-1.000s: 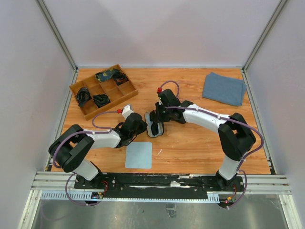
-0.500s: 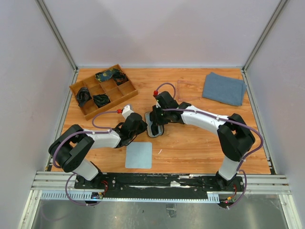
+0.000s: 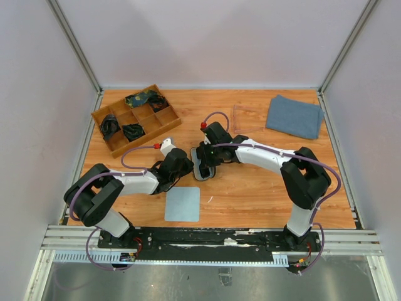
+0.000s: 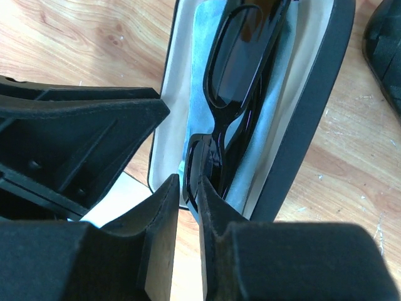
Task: Organize the sunglasses
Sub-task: Place the sunglasses in the sunglasses case.
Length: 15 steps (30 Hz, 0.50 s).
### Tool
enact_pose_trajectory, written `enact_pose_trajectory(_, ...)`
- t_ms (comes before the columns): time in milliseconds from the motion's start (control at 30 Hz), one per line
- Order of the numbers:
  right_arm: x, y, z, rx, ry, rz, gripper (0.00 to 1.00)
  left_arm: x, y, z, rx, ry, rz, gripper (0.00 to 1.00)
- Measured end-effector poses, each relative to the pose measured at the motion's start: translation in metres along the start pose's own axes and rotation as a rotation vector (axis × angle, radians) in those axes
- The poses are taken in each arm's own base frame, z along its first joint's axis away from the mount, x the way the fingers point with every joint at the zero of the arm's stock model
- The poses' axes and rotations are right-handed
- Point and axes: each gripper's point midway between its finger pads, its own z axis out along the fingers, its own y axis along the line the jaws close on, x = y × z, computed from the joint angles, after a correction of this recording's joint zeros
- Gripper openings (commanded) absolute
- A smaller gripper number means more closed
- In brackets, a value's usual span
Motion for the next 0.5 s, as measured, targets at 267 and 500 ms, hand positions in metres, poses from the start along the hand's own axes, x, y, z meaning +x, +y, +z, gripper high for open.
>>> enact_pose_trajectory(267, 0.0043, -0.0062, 0.0003, 0.031, 0.016, 0.004, 0.19, -0.0001, -0.0002, 0.0, 0.001, 0.0, -0.001, 0.15)
enact_pose_trajectory(500, 0.0036, -0.0088, -0.0006, 0.048, 0.015, 0.004, 0.19, -0.0002, -0.0005, 0.0, 0.002, -0.001, -0.002, 0.15)
